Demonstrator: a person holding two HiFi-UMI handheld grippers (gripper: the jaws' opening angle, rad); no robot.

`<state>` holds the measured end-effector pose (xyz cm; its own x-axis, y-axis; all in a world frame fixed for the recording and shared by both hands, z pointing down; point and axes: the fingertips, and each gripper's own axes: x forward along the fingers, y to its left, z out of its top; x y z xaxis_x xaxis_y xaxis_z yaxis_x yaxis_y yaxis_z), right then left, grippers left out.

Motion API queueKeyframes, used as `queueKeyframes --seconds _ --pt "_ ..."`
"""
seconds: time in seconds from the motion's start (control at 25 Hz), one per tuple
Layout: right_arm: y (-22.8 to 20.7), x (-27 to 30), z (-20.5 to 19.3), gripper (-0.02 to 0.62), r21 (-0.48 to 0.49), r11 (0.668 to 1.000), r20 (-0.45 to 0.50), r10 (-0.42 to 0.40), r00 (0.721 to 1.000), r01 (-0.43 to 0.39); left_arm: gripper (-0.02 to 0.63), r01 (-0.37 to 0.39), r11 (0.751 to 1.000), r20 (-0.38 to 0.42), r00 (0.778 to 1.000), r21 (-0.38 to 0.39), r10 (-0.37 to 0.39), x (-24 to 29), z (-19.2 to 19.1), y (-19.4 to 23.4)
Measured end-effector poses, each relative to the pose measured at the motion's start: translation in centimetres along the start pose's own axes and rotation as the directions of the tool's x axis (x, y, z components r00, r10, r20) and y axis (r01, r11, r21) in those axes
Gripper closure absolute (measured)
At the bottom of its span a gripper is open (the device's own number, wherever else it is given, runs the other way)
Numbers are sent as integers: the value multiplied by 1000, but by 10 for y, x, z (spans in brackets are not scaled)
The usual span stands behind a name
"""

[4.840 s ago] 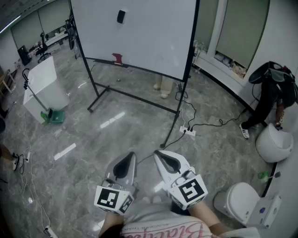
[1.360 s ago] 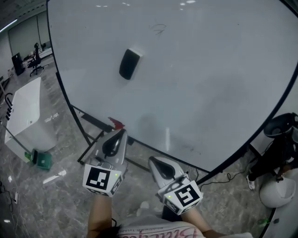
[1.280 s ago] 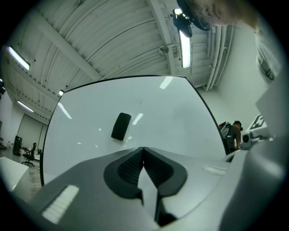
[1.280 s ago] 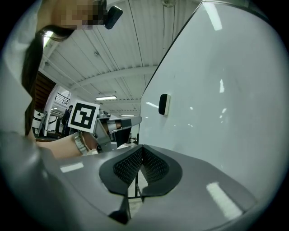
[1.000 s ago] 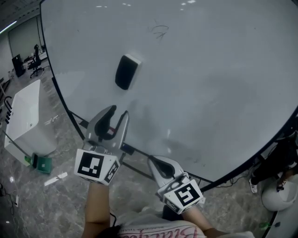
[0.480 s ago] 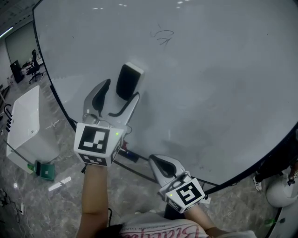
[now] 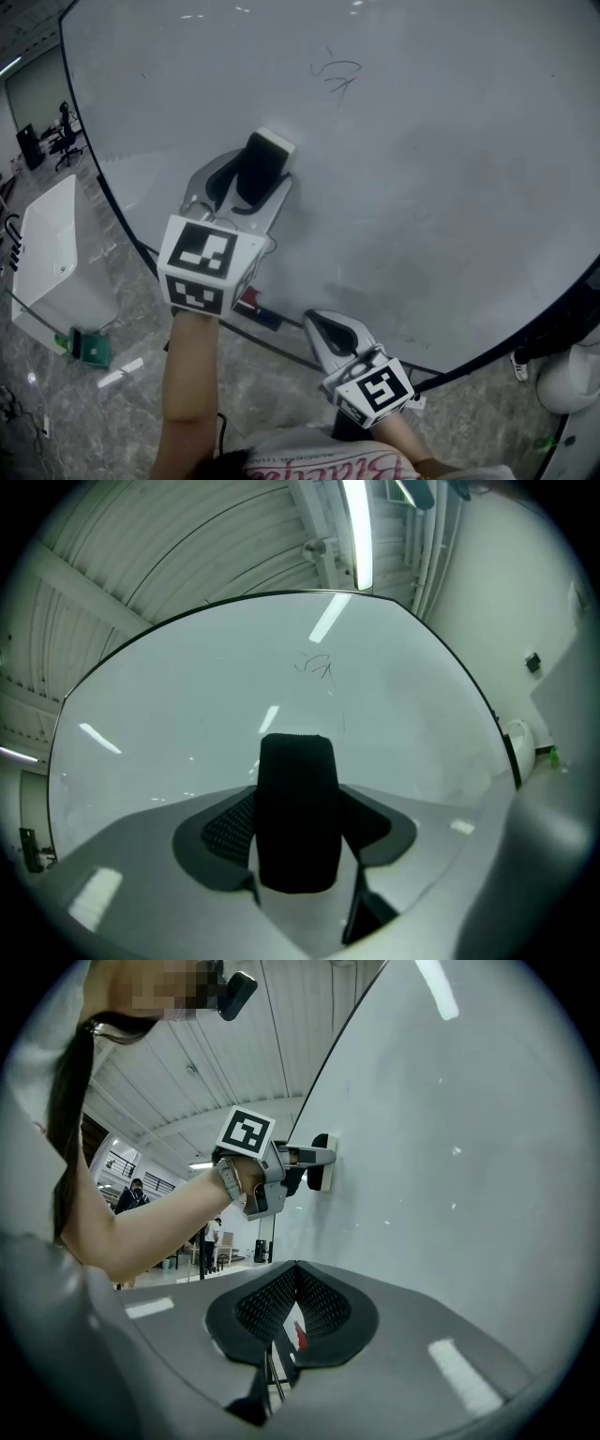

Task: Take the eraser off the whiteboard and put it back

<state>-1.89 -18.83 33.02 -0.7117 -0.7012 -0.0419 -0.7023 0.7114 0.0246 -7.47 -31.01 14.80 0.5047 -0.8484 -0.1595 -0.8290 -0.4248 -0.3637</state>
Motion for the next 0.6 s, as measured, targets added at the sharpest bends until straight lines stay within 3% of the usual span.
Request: queueKeyframes --seconds 0.24,0.6 --pt "-1 0 -5 594 2 1000 -3 0 1000 0 354 0 1000 -28 1000 4 0 2 0 0" --pt "-1 -5 -6 594 11 1000 -24 -26 999 27 359 -19 1000 21 1000 -15 19 -4 -1 2"
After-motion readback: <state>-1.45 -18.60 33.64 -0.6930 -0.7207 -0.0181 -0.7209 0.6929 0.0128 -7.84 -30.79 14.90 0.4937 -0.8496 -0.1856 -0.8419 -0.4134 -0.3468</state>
